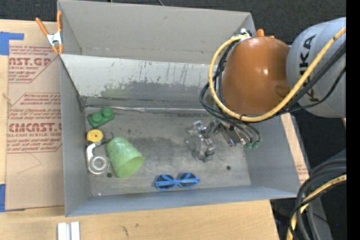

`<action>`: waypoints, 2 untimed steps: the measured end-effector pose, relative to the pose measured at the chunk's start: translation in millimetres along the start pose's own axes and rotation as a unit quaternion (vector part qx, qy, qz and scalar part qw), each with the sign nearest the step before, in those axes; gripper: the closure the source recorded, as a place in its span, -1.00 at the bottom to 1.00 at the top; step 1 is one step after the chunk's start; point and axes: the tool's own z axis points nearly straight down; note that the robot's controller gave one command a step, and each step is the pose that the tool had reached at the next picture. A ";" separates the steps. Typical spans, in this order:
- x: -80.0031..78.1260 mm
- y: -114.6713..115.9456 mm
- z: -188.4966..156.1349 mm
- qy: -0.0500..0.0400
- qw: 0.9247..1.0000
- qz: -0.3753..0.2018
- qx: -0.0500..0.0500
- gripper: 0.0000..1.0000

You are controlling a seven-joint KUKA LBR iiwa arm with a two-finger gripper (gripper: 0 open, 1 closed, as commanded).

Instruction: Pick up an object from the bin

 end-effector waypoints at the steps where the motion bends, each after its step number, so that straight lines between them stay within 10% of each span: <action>1: 1.3 0.8 4.6 0.003 1.000 0.000 -0.002 -1.00; 2: 4.1 8.7 123.4 0.007 0.999 0.032 -0.003 -1.00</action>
Offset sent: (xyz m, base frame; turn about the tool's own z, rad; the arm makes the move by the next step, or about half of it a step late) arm 0.0000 0.0000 0.0000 0.0000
